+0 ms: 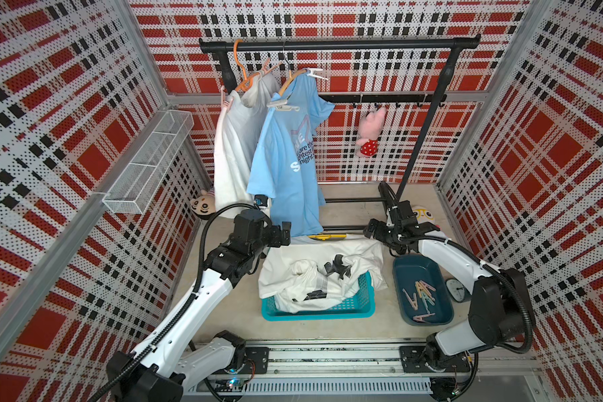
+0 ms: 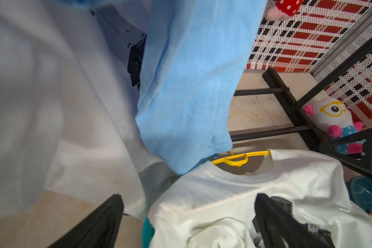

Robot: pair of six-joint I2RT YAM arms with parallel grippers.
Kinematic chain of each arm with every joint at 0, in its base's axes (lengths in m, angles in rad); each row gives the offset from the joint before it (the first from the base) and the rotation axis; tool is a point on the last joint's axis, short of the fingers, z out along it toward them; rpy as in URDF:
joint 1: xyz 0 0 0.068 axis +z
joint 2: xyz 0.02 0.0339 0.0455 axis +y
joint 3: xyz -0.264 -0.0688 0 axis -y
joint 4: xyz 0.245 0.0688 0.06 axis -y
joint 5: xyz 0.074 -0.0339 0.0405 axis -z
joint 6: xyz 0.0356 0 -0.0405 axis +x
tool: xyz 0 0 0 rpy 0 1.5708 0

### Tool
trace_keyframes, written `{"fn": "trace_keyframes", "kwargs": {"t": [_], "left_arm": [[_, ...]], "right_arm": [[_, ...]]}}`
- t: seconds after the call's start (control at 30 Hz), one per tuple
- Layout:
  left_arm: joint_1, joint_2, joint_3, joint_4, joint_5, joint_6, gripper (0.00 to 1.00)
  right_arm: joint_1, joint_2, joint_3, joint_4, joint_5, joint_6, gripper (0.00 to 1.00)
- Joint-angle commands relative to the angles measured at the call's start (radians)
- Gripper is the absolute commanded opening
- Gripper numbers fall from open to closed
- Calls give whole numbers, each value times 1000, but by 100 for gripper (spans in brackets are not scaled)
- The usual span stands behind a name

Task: Use clothespins to secure the t-shirt on both sides of the hanger
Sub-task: Pick up the hanger from the basket.

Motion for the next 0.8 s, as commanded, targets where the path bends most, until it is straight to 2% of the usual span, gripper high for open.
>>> {"fn": "trace_keyframes", "kwargs": {"t": [0.0, 0.27, 0.33, 0.4, 0.67, 0.7, 0.77], "left_arm": [[5, 4, -8, 40, 13, -11, 98], [5, 16, -8, 48, 42, -23, 99], [3, 16, -9, 47, 46, -23, 99], [3, 11, -9, 48, 42, -26, 100], [-3, 4, -10, 47, 40, -33, 99], [-5, 4, -9, 47, 40, -32, 98], [-9, 3, -10, 48, 33, -30, 97]], "right_arm": [[-9, -26, -51, 101, -22, 170, 100], [-9, -17, -116, 254, -113, 301, 100], [-10, -13, -149, 330, -138, 348, 96], [-11, 6, -169, 397, -172, 385, 90], [-10, 16, -191, 428, -179, 419, 69], [-11, 8, -199, 428, -175, 414, 64], [-10, -18, -221, 429, -140, 406, 47]]}}
